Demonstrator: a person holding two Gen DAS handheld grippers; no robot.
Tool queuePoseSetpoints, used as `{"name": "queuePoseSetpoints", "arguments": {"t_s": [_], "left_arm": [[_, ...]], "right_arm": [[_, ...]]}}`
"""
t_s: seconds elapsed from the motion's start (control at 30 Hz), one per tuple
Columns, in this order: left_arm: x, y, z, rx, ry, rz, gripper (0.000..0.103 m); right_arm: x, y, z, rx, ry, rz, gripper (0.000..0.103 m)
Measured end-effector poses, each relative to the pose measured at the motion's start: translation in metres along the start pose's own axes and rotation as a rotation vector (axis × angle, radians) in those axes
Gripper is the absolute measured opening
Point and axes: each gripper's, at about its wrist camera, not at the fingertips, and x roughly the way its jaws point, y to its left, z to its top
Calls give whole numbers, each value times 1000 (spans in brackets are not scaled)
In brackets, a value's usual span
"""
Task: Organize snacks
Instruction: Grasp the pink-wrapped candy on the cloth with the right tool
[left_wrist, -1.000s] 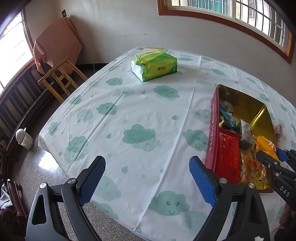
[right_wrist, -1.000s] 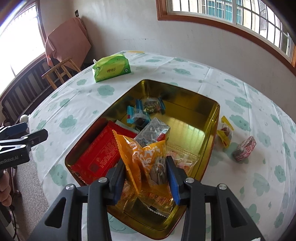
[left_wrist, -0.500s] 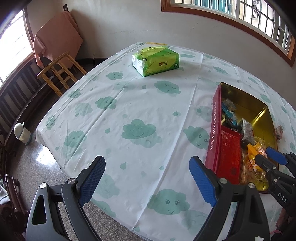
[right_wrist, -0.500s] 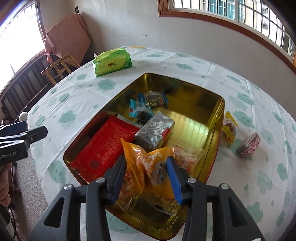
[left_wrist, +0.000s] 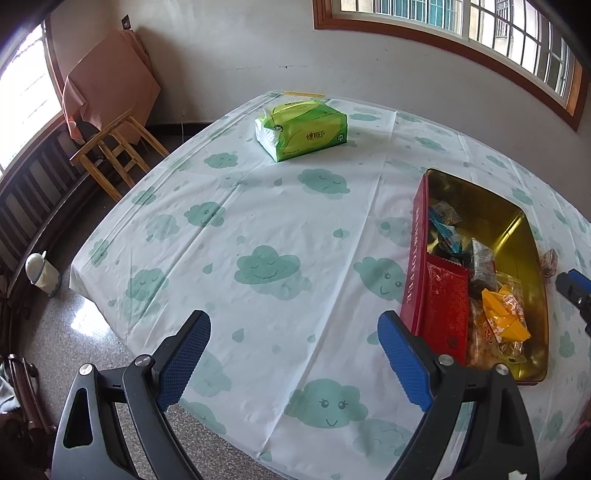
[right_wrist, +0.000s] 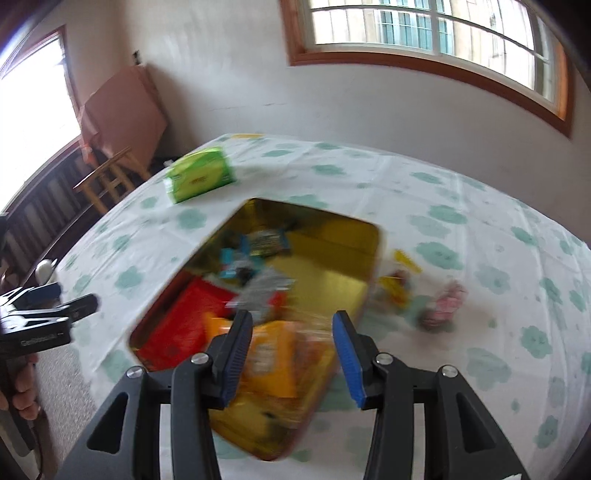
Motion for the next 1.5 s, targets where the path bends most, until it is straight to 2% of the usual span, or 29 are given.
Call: {"name": "queuePoseSetpoints", "arguments": {"t_s": [0.2, 0.33, 0.53, 0.63, 0.8, 0.9, 1.03, 1.13, 1.2, 1.23, 1.4, 1.5], "left_arm": [[2, -5, 1, 6, 3, -3, 90], [3, -8, 2, 14, -1, -5, 90], [8, -12, 3, 25, 12, 2, 90], [11, -13, 5, 29, 18, 7, 90], [13, -15, 7, 32, 19, 9, 90], [14, -15, 7, 32, 18, 11, 90], [18, -18, 10, 37, 27, 16, 90], [19, -20, 13, 38, 26, 22, 90], [17, -21, 13, 36, 23, 20, 90], [17, -22, 13, 38, 24, 21, 90], [15, -32, 12, 54, 31, 10, 90], [11, -41, 12, 73, 27, 2, 90]], "right_arm": [[2, -69, -4, 139, 17, -103, 46], [8, -106, -6, 252, 40, -108, 46], [33, -123, 0, 360, 70, -89, 46], [50, -126, 2, 416, 90, -120, 46], [77, -127, 7, 426, 122, -208, 46], [88, -122, 9, 371, 118, -266, 46], [95, -128, 4, 353, 92, -294, 46], [94, -133, 1, 331, 47, -304, 41], [96, -134, -1, 287, 29, -315, 28], [96, -133, -1, 264, 20, -324, 26], [92, -141, -4, 251, -1, -284, 24], [86, -149, -9, 255, -7, -292, 24]]}}
